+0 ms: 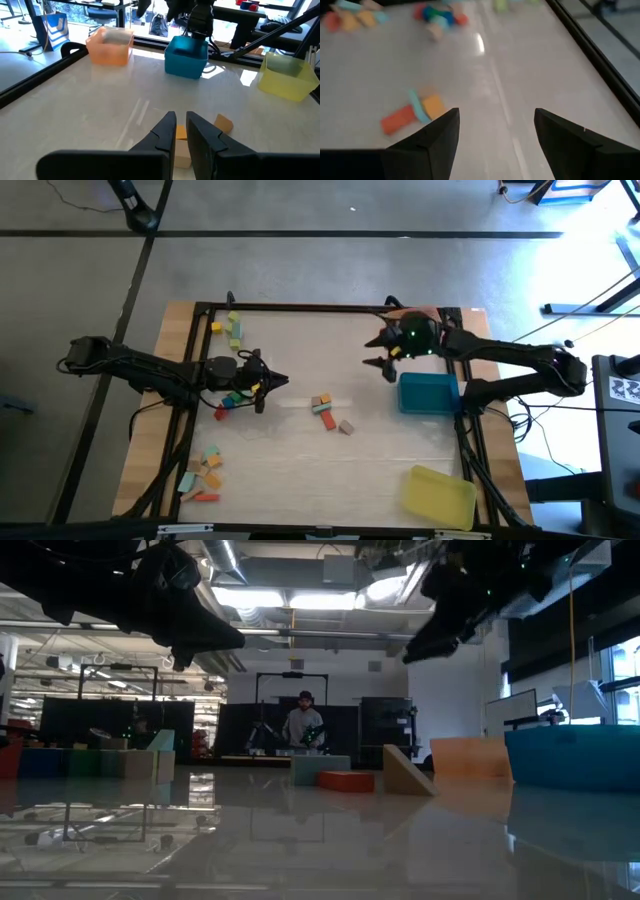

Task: Sort blocks by size
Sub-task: Put the light yellow cube block into the orange bin

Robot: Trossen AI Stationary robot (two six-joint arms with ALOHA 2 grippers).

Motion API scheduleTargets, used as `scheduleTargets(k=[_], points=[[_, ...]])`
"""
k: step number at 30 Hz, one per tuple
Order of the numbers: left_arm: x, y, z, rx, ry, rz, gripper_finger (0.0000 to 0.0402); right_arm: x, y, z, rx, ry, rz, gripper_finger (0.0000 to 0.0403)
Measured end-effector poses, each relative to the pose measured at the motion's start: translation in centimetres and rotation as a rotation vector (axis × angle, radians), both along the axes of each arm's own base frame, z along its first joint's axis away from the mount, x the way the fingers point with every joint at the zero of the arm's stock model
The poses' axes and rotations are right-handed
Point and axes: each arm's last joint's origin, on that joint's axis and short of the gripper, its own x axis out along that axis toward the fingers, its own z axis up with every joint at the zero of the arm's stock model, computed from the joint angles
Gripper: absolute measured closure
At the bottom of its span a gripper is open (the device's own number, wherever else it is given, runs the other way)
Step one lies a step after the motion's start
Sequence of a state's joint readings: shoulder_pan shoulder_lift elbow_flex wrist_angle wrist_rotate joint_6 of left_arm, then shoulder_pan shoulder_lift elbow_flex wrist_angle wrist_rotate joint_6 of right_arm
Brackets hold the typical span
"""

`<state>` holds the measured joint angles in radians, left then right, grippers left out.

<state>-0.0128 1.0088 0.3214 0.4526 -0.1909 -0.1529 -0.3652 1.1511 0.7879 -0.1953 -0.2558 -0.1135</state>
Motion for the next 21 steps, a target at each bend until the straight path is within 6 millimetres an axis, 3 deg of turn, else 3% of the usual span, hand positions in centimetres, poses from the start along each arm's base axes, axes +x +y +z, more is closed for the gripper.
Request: scheduleTargets(k=[7, 21], points=[[0.0, 0.0, 0.0, 0.0, 0.0, -0.001, 0.037, 2.6, 2.5, -0.8, -0.017, -0.047, 0.126, 0.015], [0.0, -0.1, 0.0, -0.003, 0.0, -0.002, 0.037, 8.5, 5.0, -7.1, -0.032, -0.031, 0.258, 0.015]])
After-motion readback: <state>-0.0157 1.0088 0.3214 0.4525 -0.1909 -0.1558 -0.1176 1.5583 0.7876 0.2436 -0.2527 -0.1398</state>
